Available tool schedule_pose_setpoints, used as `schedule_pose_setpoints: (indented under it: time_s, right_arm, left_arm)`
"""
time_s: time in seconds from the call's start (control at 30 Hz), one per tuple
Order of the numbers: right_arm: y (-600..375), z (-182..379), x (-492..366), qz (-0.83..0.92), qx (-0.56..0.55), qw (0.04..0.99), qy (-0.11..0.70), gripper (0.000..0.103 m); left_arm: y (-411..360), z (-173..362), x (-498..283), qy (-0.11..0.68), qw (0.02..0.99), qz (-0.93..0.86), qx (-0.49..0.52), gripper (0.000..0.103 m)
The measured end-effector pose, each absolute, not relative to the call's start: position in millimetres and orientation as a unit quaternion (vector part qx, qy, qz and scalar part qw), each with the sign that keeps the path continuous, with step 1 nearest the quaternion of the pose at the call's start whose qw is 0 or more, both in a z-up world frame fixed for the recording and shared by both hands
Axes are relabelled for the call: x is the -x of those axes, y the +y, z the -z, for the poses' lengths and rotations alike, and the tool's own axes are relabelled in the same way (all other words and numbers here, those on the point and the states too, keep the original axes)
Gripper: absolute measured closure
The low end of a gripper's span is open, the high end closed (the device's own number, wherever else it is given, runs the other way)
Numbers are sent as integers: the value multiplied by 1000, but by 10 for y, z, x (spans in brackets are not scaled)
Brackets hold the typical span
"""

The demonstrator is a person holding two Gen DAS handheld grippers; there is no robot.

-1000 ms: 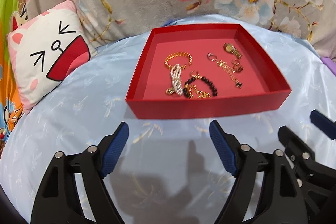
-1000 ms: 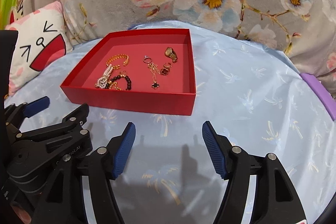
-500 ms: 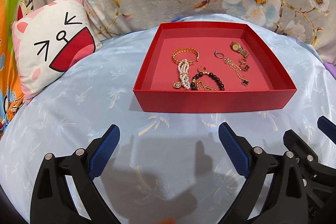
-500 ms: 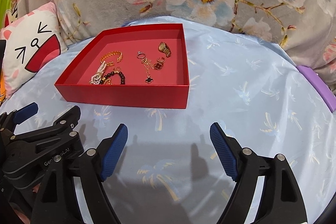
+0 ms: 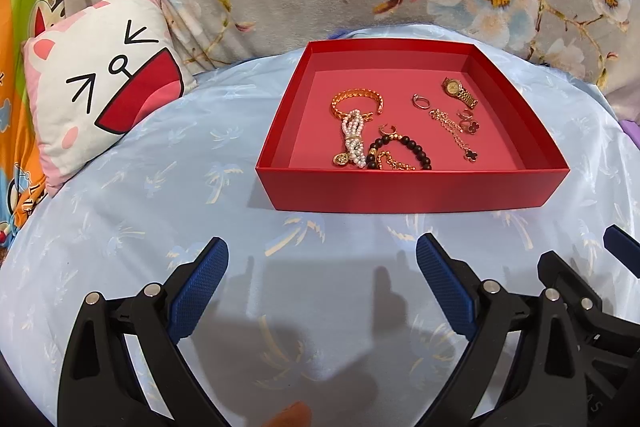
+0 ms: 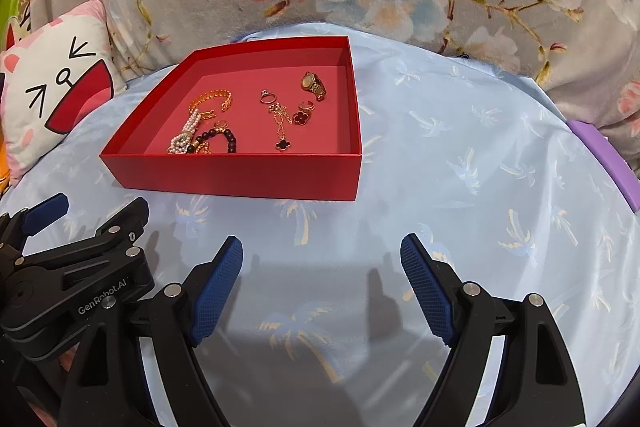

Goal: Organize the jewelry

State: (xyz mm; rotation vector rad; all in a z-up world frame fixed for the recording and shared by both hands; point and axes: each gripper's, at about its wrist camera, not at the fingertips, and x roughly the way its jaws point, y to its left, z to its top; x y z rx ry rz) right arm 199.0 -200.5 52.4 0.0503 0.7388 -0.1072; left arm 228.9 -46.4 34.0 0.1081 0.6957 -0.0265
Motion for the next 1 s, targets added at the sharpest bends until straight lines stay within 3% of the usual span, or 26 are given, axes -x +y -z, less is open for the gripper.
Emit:
schedule_pose_setpoints:
  time_s: [1.0]
  right_arm:
    - [-2030,-539,-1990,54,-21,931,359,23]
  left_arm:
    - [-420,-341,-2295,335,940,10,-56,10]
